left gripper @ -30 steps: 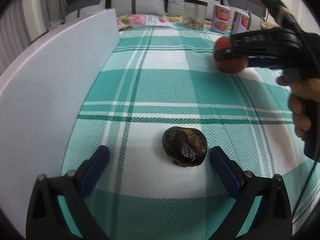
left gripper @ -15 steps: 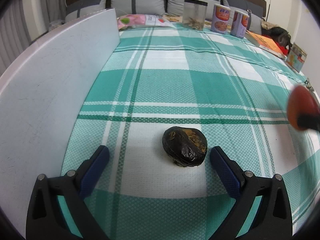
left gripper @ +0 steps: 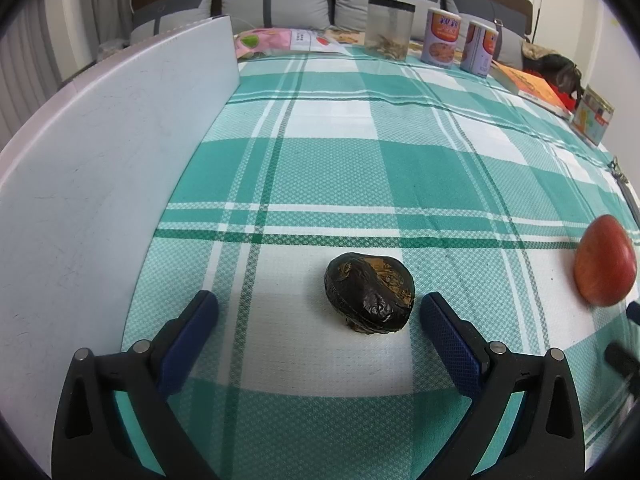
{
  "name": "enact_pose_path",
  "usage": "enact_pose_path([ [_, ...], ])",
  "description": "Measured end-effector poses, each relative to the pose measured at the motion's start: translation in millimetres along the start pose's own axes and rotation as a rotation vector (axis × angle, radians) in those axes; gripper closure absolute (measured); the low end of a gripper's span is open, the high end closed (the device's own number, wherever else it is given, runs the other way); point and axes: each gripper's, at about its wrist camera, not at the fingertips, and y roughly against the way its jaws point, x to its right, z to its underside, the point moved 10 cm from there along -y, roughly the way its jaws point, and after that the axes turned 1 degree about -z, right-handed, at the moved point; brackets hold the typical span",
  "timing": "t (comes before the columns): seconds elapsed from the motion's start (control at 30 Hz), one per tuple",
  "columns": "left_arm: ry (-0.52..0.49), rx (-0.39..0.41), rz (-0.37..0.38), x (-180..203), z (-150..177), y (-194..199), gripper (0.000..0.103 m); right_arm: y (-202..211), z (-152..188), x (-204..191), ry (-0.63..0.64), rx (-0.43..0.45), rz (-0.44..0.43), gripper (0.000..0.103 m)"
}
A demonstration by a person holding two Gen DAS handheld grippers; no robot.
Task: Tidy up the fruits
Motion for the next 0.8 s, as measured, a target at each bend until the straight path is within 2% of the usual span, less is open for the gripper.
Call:
enact_pose_path([
  [0.1, 0.0, 0.0, 0.0, -0.2, 0.0, 0.0, 0.001, -1.4, 3.4, -0.1, 0.059, -0.009, 0.058, 0.0],
  [0.27, 0.0, 0.0, 0.0, -0.4, 0.1, 0.0, 0.001, -1.9, 3.7, 1.6, 0.046, 0.024, 0.066, 0.0],
  [0.67, 0.001, -0.001, 0.002, 0.6, 0.3, -0.4, 0.001, -3.5, 2.7, 0.8, 0.047, 0.024, 0.063, 0.0],
  [0.8, -0.026, -0.015, 0.054, 3.3, 3.5, 2.5, 0.001, -3.7, 2.9, 0.7, 0.046, 0.024, 0.063, 0.0],
])
